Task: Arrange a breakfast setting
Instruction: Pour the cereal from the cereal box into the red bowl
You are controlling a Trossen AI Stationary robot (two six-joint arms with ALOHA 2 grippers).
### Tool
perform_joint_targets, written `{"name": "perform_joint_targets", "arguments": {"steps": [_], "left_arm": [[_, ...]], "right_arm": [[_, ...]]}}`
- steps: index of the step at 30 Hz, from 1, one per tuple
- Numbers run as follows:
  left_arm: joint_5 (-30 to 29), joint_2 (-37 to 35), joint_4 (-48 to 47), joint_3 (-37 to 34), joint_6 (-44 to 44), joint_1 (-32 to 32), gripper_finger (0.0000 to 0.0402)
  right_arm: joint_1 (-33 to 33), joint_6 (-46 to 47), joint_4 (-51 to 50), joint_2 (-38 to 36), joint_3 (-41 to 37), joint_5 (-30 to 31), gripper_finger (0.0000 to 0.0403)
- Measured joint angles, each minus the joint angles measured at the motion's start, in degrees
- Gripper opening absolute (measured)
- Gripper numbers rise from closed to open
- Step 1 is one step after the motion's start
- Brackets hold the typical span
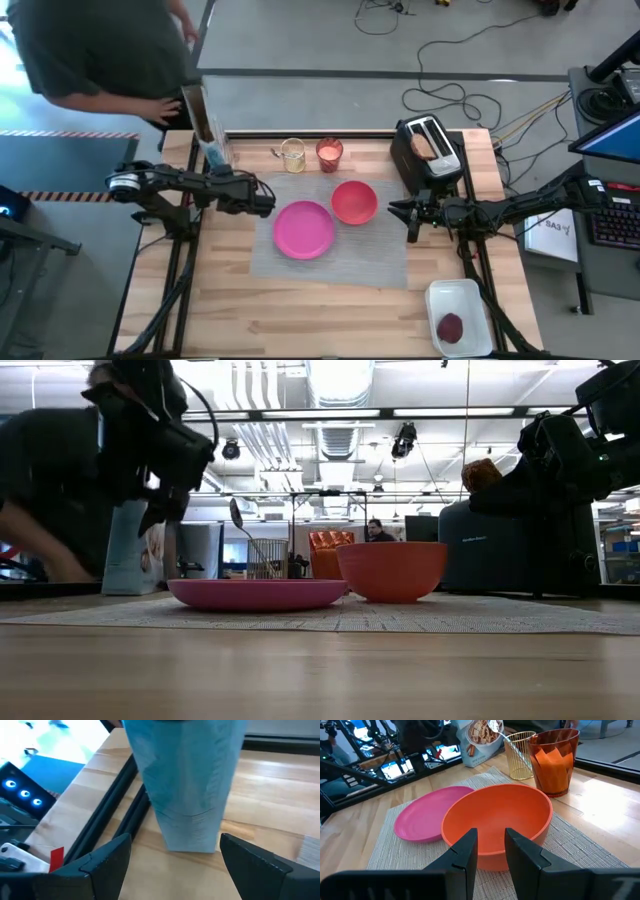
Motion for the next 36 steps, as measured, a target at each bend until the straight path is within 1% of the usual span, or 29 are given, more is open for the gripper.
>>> {"name": "perform_joint_targets", "arguments": {"steps": [3,7,13,21,24,28,36], "left_arm": [[-1.23,1.41,0.17,-0.79,-1.96,0.49,0.0288],[-4.28,2.78,0.37,-1.62,-5.13,1.77,0.0288],[-6.38,3.71,1.74,-2.3,-5.64,4.14,0.0288],[-6.85,3.72,5.21,-2.95,-5.64,4.5,0.0288],[-6.73,3.69,6.97,-2.66,-5.52,2.98,0.0289],[-6.42,3.69,6.99,-2.03,-5.57,1.3,0.0298],[-5.99,3.69,7.77,-1.66,-5.58,0.44,0.0315]], "right_arm": [[0.0,0.01,0.0,0.0,-0.02,0.01,0.0086],[0.02,0.02,0.0,0.0,0.0,-0.01,0.0086],[0.02,0.0,0.01,0.0,-0.01,0.01,0.0086],[0.0,0.0,0.01,0.0,-0.01,0.0,0.0086],[0.02,0.0,0.0,0.0,0.0,0.01,0.0086],[0.01,0.0,0.0,0.0,-0.01,0.0,0.0086],[0.02,0.02,0.0,0.0,-0.02,0.01,0.0086]]}}
